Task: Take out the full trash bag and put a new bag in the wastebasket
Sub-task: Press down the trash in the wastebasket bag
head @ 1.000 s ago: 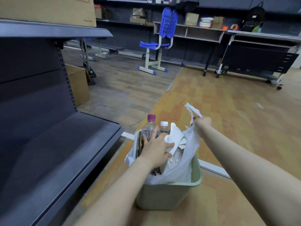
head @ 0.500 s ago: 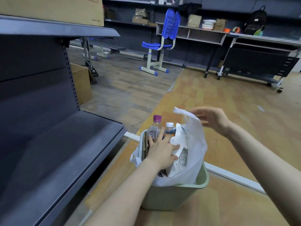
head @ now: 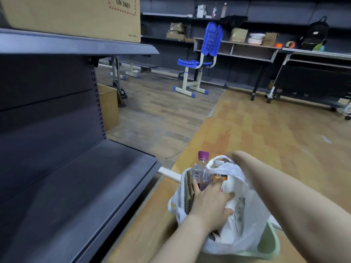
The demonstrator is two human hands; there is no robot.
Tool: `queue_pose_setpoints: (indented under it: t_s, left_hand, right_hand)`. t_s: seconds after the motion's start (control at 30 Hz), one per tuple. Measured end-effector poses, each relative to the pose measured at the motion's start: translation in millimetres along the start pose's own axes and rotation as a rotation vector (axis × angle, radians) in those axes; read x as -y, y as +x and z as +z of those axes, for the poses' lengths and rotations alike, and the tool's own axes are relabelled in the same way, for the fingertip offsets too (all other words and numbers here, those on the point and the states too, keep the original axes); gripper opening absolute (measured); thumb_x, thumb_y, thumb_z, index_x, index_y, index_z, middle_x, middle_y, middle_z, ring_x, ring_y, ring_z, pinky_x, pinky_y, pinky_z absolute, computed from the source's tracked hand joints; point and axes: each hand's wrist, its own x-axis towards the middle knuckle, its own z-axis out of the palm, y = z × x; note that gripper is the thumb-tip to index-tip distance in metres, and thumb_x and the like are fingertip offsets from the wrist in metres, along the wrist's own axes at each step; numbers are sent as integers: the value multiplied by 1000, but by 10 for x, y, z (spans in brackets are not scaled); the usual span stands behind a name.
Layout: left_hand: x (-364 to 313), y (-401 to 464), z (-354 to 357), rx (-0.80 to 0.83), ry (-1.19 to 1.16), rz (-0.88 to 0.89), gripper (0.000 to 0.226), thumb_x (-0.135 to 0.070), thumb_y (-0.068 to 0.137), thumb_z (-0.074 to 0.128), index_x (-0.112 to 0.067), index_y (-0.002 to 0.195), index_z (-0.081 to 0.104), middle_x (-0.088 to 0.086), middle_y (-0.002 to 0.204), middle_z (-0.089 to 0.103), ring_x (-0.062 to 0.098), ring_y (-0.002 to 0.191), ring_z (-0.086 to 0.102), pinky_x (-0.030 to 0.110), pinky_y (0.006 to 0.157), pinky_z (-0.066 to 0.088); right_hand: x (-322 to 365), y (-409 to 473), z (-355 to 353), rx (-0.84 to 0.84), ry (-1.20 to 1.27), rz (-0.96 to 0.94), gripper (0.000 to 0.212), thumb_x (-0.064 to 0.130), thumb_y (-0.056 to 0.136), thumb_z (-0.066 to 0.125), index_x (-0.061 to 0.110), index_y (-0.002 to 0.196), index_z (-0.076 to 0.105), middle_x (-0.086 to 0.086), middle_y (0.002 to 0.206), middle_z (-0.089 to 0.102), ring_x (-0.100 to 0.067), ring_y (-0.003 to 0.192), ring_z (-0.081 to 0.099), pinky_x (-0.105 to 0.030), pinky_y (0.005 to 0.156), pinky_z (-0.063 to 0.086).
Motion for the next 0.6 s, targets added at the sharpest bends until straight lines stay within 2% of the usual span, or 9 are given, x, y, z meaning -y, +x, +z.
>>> queue_pose_setpoints:
  t_s: [0.03,0.07,0.13,0.17,0.27,0.33,0.47,0.53,0.6]
  left_hand:
    - [1,1,-2,-1,5,5,44,-36,93,49,-30,136,45,4,150,22,20,140,20,67,105,-14]
    - [5,3,-3,-3,16,9,44,-36,93,49,-30,136,45,5,150,22,21,140,20,67,105,-14]
    - [6,6,-3,-9,31,9,43,-36,93,48,-31,136,45,6,149,23,21,140,21,67,105,-15]
    - [3,5,-5,-9,28,5,43,-37,93,49,-31,136,44,6,149,23,21,140,21,66,105,-15]
    - [-21,-4,-15,8,16,-28,43,-36,93,49,-30,135,47,7,143,36,22,137,28,65,108,-11]
    - [-46,-17,-25,20,31,-46,42,-36,93,49,-30,134,48,9,134,47,24,132,35,65,108,-7]
    - [-100,-33,-46,17,60,-26,43,-35,93,49,-28,135,47,8,133,46,24,132,34,68,108,-7]
    - [-98,-28,-46,11,71,-18,43,-35,93,49,-29,135,46,8,133,44,24,132,33,69,107,-7]
    - [-81,-33,-35,10,63,-16,43,-36,93,48,-29,135,45,7,133,42,24,132,33,68,106,-7]
  right_hand:
    - [-127,48,19,-8,-22,6,39,0,102,20,-17,137,27,-5,110,20,-11,99,18,-2,48,32]
    - [-207,91,41,-2,-73,-60,34,-2,101,23,-24,116,45,-6,107,26,-12,95,23,-6,47,32]
    - [-173,107,60,31,-215,-173,34,-1,95,45,-2,62,53,-4,82,48,-17,71,39,-13,49,30]
    - [-132,76,75,-33,-162,-244,34,3,89,58,3,56,53,-3,68,53,-14,60,43,-18,52,34]
    - [32,-192,147,-147,-121,-523,15,18,83,70,7,74,73,-7,73,70,-17,65,62,-31,67,52]
    - [74,-345,227,-214,-171,-661,18,21,84,69,5,80,76,-13,82,74,-26,76,68,-38,75,56]
    - [-87,-359,263,-248,10,-616,26,23,86,67,6,67,72,-14,70,71,-26,64,62,-41,69,53]
    - [-8,-348,241,-168,64,-537,30,20,87,64,9,59,60,-11,61,61,-21,60,52,-36,65,46]
    - [169,-378,246,-89,-31,-484,25,25,86,60,10,66,54,-9,69,58,-23,68,53,-33,70,44]
